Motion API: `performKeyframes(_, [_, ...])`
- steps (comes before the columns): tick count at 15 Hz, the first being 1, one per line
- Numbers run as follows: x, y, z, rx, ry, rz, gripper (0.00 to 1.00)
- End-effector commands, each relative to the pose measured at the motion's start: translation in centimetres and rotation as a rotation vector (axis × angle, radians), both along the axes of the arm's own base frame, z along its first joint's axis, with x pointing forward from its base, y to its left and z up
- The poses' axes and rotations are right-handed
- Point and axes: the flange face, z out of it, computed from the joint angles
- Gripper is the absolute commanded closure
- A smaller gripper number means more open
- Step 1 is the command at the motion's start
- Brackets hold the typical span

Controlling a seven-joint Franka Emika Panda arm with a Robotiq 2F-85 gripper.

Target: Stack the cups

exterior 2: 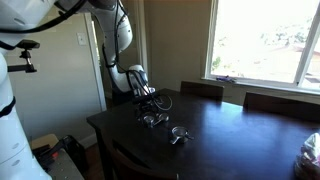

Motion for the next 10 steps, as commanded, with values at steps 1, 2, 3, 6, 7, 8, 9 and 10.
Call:
performKeyframes(1, [0.9,1.9,-0.9,0.068,-0.005,0.115,0.00])
performKeyframes(2, [1.1,2.5,-1.2,0.072,0.004,0.129,0.00])
performKeyframes(3, [1.2,3.0,-1.3,0.081,0.014,0.144,0.00])
performKeyframes(6, [1.7,3.9,-1.6,0.099,0.037,0.173,0.03])
performKeyframes(7, [1.9,4.1,-1.8,0.106,0.046,0.178,0.02])
performKeyframes(8, [2.1,4.3,-1.9,0.112,0.053,0.182,0.03])
performKeyframes(9, [2.1,4.4,-2.0,0.115,0.053,0.190,0.03])
performKeyframes(10, [2.1,4.5,-2.0,0.115,0.049,0.194,0.03])
